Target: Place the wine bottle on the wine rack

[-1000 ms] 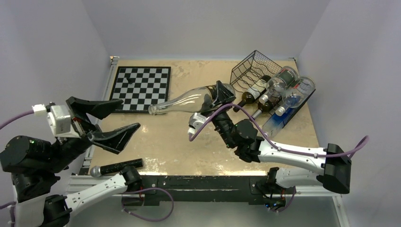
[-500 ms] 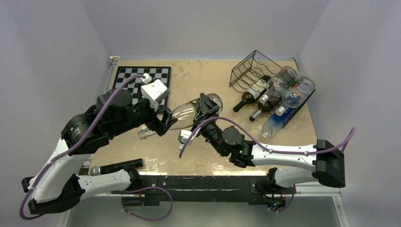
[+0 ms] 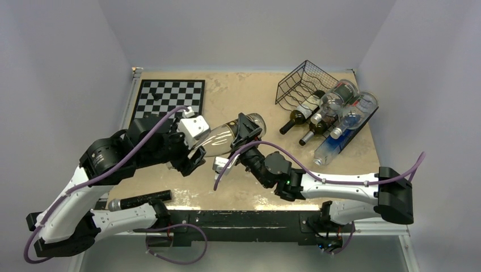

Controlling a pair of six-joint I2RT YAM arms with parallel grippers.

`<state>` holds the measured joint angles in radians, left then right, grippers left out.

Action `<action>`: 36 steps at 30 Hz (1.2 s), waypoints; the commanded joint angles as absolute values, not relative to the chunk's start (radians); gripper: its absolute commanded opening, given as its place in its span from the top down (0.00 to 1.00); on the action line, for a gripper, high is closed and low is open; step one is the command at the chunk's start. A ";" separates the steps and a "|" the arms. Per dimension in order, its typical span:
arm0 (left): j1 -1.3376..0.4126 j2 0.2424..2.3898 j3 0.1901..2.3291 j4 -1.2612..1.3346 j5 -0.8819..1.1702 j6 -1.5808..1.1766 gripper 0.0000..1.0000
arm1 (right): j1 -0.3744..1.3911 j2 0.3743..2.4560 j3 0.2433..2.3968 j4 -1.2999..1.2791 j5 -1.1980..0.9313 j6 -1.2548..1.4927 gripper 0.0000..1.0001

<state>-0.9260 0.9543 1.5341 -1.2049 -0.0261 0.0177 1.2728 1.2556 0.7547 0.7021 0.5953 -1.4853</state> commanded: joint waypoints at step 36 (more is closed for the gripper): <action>-0.931 0.956 1.359 -1.212 0.070 0.077 0.44 | 1.305 1.081 0.839 0.769 0.581 -1.319 1.00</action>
<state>-0.9318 0.9588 1.3899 -1.1786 0.0414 0.0498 1.3014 1.1881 0.7521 0.4706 0.6064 -1.4330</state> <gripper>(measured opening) 0.596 0.869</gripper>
